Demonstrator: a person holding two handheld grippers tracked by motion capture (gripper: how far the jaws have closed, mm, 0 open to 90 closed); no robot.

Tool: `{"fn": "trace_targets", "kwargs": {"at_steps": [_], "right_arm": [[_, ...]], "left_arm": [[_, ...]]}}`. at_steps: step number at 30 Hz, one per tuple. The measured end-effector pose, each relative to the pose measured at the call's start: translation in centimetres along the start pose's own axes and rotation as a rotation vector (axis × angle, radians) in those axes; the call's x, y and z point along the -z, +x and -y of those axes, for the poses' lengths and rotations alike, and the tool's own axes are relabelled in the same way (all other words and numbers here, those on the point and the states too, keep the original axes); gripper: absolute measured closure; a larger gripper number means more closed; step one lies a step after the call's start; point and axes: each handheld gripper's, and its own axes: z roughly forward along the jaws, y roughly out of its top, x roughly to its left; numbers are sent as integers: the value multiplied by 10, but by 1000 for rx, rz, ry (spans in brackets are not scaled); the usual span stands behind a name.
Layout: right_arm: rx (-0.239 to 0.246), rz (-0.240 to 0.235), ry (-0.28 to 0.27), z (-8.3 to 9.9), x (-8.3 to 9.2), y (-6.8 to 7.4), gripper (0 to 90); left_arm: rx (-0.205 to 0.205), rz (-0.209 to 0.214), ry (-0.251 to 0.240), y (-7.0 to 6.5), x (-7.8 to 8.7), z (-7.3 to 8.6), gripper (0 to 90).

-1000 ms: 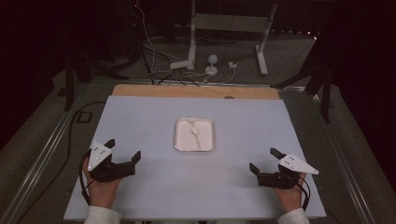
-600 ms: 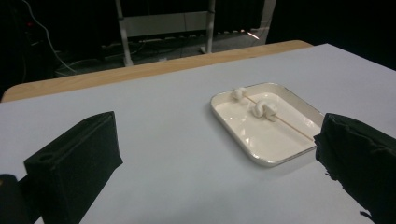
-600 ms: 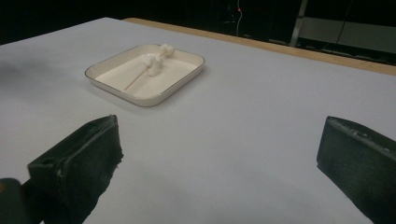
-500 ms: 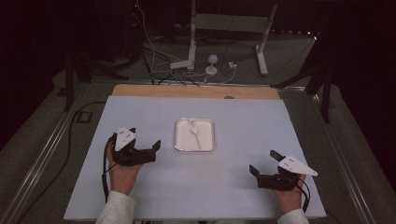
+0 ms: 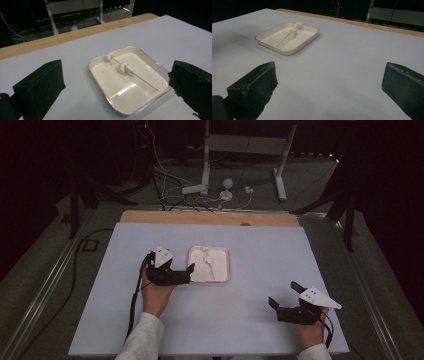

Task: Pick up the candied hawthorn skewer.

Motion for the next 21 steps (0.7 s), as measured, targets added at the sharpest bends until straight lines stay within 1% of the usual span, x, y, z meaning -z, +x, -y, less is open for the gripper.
{"fn": "trace_targets", "kwargs": {"at_steps": [3,8,16,21], "right_arm": [[-1,1,1,0,0,0,0],[-3,-1,7,1,-1,-1,0],[-11,1,11,2,-1,-2,0],[-15,2,12,2,-1,-3,0]], "left_arm": [[-7,2,11,-5,-10,-1,6],[-1,-3,22,-11,-25,0,5],[3,-8,58,-19,-48,6,5],[16,-13,86,-23,-62,10,5]]}}
